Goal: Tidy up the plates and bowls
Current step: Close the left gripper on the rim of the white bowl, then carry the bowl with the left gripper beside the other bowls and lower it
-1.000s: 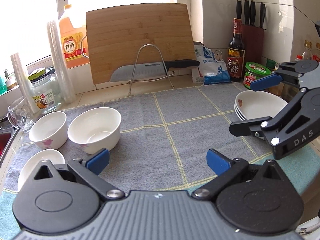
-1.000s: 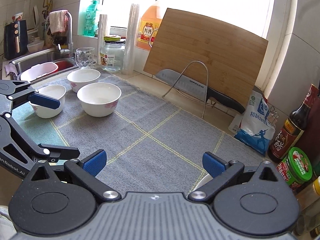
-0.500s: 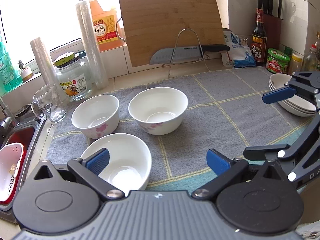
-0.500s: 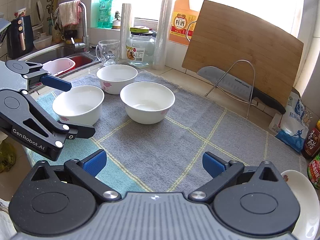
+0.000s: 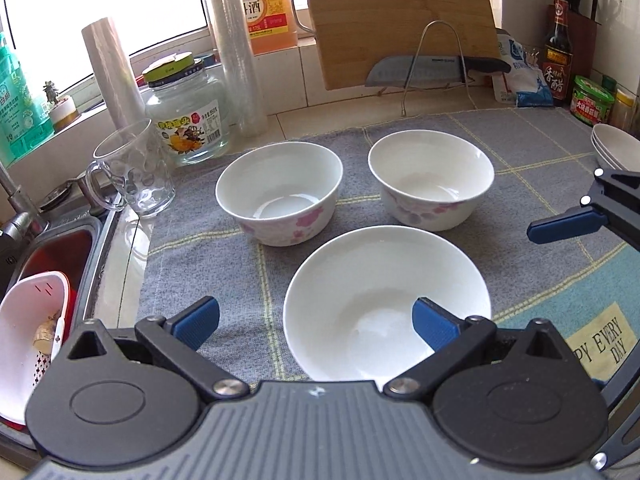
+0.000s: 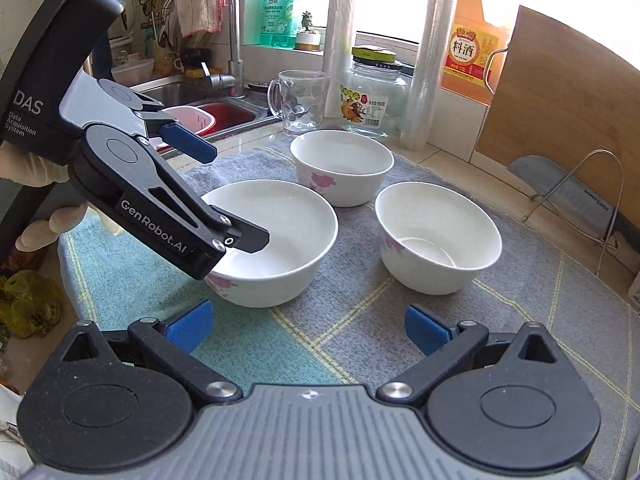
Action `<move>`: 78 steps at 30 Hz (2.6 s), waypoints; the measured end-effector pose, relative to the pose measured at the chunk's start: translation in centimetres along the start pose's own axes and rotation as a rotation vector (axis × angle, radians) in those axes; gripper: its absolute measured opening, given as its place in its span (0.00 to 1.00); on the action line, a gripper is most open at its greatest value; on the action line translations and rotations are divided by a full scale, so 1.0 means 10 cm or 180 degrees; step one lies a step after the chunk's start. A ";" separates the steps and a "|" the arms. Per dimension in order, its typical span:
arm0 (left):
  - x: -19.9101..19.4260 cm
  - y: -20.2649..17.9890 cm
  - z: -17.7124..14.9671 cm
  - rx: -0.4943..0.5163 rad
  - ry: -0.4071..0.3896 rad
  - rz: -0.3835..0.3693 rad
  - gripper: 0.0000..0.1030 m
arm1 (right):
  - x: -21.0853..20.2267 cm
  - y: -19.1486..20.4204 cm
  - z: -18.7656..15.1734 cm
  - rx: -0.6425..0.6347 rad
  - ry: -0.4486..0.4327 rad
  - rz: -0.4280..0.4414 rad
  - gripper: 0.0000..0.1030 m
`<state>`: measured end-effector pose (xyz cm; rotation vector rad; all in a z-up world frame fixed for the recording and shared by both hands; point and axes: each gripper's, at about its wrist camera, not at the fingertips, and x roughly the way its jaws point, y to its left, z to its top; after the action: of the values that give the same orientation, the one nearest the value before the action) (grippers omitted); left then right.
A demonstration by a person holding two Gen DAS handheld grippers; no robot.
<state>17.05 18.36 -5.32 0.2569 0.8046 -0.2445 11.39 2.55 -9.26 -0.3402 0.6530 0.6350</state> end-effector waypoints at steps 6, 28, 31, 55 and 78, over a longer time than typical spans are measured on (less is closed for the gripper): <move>0.12 0.14 -0.02 -0.0103 0.0120 -0.0250 0.85 | 0.19 0.16 0.08 -0.0108 0.0016 -0.0009 1.00; 0.20 0.14 0.10 0.0065 0.0237 -0.0720 0.59 | 0.26 0.26 0.17 -0.0325 -0.0024 0.0086 0.82; 0.20 0.15 0.10 0.0068 0.0234 -0.0735 0.59 | 0.26 0.27 0.17 -0.0315 -0.0020 0.0088 0.82; -0.01 -0.42 0.26 0.0260 0.0096 -0.1051 0.59 | -0.29 0.04 -0.04 -0.0113 0.0053 -0.0130 0.82; 0.28 -1.29 0.54 0.0734 0.0119 -0.1576 0.59 | -0.72 -0.47 -0.57 0.0357 0.0269 -0.0658 0.82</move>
<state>18.63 4.18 -5.49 0.2760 0.8698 -0.8030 7.42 -6.90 -8.34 -0.3265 0.7205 0.3868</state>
